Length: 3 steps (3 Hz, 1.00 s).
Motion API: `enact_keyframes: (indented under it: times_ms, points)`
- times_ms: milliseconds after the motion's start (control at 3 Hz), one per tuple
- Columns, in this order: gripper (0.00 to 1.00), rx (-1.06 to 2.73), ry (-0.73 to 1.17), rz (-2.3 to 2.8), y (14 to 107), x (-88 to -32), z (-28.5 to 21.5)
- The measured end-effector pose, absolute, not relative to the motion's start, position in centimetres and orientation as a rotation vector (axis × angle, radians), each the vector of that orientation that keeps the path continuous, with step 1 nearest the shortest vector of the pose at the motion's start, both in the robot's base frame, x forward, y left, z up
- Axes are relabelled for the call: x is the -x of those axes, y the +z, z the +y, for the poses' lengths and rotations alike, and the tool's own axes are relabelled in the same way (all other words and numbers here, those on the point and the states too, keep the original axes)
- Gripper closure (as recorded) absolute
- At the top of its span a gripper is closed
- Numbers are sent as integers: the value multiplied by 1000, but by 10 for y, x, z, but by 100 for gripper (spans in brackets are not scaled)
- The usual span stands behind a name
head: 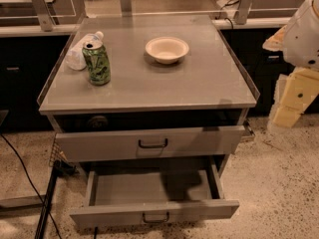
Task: Close middle drawer
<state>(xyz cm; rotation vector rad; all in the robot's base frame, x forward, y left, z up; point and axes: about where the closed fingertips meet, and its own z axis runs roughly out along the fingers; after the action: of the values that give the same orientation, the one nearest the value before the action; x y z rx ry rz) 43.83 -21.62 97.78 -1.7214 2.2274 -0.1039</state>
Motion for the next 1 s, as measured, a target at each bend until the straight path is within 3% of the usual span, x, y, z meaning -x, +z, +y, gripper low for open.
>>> enact_keyframes:
  times_ms: [333,667,1000]
  points:
    - [0,1721,-104,2227,978,-438,-216]
    - [13,1721,-105,2227,978,-438,-216]
    - [36,1690,-83,2226,963,-436,-218]
